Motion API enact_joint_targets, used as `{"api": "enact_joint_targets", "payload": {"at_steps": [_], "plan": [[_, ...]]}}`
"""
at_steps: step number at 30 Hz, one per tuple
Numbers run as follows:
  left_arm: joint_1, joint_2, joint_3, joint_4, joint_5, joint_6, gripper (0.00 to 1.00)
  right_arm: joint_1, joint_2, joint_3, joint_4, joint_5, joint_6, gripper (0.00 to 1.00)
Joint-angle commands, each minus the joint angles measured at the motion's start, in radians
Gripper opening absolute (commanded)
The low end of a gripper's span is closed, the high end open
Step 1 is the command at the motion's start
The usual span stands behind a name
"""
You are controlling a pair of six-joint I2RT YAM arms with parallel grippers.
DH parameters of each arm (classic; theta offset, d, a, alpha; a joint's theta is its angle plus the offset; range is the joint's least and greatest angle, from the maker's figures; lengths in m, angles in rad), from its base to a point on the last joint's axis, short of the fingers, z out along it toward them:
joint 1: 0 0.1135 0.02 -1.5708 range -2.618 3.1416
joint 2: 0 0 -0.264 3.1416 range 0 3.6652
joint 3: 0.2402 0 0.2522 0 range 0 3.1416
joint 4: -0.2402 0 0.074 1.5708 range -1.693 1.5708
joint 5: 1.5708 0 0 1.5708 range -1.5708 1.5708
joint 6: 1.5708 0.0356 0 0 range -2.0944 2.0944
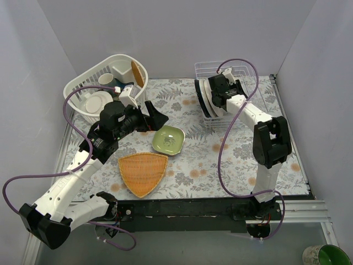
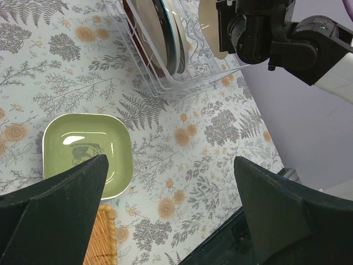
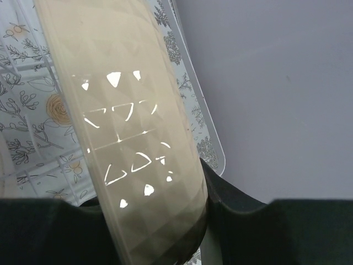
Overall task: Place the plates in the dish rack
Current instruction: Insert the plate into the dish rack.
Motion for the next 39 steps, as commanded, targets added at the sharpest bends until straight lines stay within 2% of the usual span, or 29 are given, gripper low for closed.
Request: {"api": "enact_joint_targets", "payload": {"at_steps": [1,23,35,39], "plan": [[0.007,-0.019,-0.018,0.015,0.006,-0.003,0.98,-0.008,-0.055,0.008,0.031,0.006,0.028,0.01],[0.007,-0.016,-0.026,0.022,0.006,-0.003,0.98,0.011,-0.049,0.104,-0.036,-0.073,0.063,0.01],[0.009,-0.027,-0.023,0.012,0.001,0.002,0.98,0.097,0.032,0.222,-0.131,-0.044,0.065,0.01],[0.009,-0.038,-0.027,0.006,-0.004,0.005,0.98,0.106,0.081,0.277,-0.203,-0.02,0.123,0.01]]}}
